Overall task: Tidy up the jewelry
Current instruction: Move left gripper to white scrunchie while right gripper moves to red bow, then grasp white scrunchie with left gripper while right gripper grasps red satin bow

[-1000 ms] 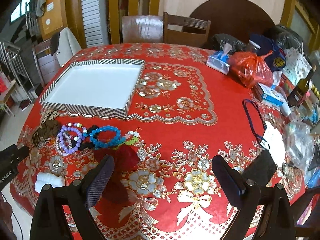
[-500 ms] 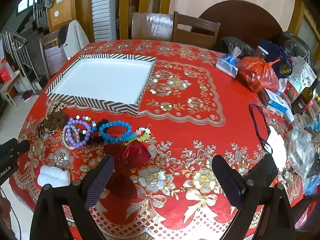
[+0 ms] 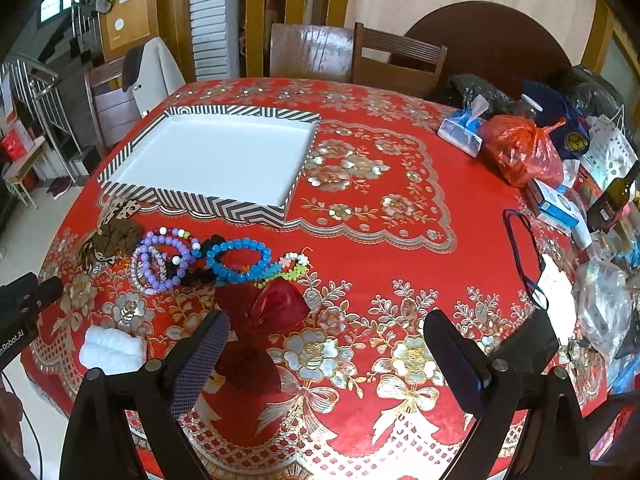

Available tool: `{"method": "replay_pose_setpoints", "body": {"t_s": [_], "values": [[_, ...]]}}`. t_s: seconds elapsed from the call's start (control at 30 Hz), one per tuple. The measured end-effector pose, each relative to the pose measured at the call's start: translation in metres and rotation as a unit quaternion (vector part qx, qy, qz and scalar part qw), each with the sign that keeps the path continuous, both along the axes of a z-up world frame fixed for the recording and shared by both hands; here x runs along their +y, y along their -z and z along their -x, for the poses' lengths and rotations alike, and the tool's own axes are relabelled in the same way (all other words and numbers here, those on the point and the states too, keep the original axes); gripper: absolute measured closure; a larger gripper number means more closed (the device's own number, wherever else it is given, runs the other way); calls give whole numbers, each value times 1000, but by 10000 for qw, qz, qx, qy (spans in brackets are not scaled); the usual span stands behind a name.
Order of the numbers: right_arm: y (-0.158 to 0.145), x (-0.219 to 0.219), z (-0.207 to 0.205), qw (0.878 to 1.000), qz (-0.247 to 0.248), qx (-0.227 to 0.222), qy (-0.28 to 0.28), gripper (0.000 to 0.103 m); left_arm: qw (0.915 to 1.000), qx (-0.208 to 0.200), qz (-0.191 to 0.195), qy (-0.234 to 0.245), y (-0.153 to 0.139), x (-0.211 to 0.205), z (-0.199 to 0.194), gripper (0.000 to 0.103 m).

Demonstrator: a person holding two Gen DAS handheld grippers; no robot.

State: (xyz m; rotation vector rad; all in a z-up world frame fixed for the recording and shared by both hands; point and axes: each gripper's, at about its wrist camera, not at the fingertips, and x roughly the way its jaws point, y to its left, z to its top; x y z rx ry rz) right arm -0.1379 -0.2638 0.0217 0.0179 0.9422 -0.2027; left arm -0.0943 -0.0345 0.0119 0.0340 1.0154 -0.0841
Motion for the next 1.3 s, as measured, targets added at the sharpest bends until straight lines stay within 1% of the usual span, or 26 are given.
{"method": "replay_pose_setpoints", "body": {"t_s": [0.13, 0.23, 0.3, 0.5, 0.63, 0.77, 1.3], "values": [[0, -4, 2, 9996, -264, -68, -70, 6, 9999, 57, 91, 37, -1, 3, 1, 53], [0, -9, 6, 9980, -561, -206, -197, 6, 9992, 166, 359, 40, -2, 14, 4, 53], [2, -10, 8, 9965, -749, -204, -308, 6, 9983, 253, 526, 66, -1, 20, 7, 53], [11, -6, 14, 9922, -1071, -203, -603, 6, 9973, 452, 554, 155, 7, 26, 16, 51], [14, -2, 15, 9915, -1088, -171, -695, 6, 9969, 552, 528, 163, 13, 26, 20, 51], [14, -1, 11, 9908, -1111, -114, -765, 6, 9969, 568, 508, 206, 15, 22, 21, 51], [18, -3, 9, 9887, -1266, -20, -804, 6, 9965, 675, 456, 211, 21, 16, 22, 51]]}}
